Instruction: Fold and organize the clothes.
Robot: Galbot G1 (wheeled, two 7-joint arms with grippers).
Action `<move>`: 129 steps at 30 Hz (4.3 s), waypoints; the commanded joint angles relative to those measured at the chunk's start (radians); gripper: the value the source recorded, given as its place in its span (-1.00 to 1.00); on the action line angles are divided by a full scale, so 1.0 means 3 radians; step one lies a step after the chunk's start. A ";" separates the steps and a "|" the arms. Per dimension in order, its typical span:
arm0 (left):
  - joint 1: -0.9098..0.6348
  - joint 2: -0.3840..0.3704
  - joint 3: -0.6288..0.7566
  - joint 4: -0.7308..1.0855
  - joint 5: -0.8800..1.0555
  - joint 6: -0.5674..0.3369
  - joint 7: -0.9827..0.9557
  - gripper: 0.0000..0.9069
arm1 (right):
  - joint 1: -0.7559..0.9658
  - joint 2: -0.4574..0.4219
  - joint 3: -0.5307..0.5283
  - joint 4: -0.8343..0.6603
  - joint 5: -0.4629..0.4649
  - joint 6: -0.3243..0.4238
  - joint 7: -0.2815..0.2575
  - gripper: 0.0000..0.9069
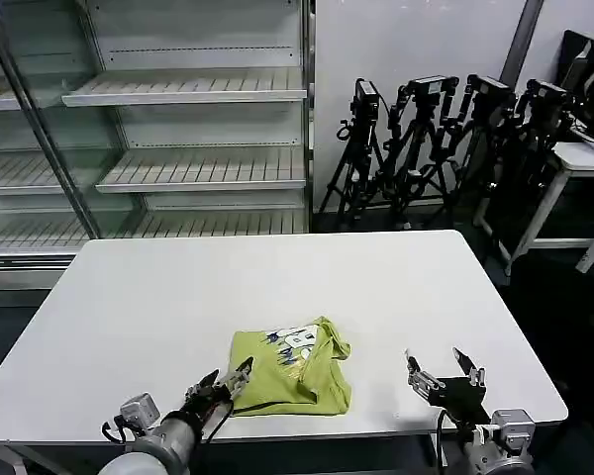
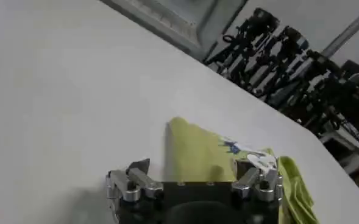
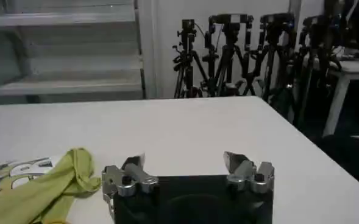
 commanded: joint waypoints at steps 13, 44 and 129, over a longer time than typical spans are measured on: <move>-0.0354 -0.0337 0.0139 0.0405 -0.0368 -0.0119 0.0009 -0.76 | -0.0103 -0.0006 0.0142 0.0128 0.0039 -0.0017 0.0011 1.00; -0.0237 -0.0456 -0.0467 0.0107 -0.1333 -0.0306 -0.0115 -0.91 | -0.0169 0.0059 0.0260 0.0244 0.0068 -0.0050 0.0036 1.00; -0.1487 -0.0769 0.0850 0.0627 0.0593 -0.0514 0.0152 1.00 | 0.0030 0.0125 0.0066 0.0091 -0.0344 0.0428 -0.0069 1.00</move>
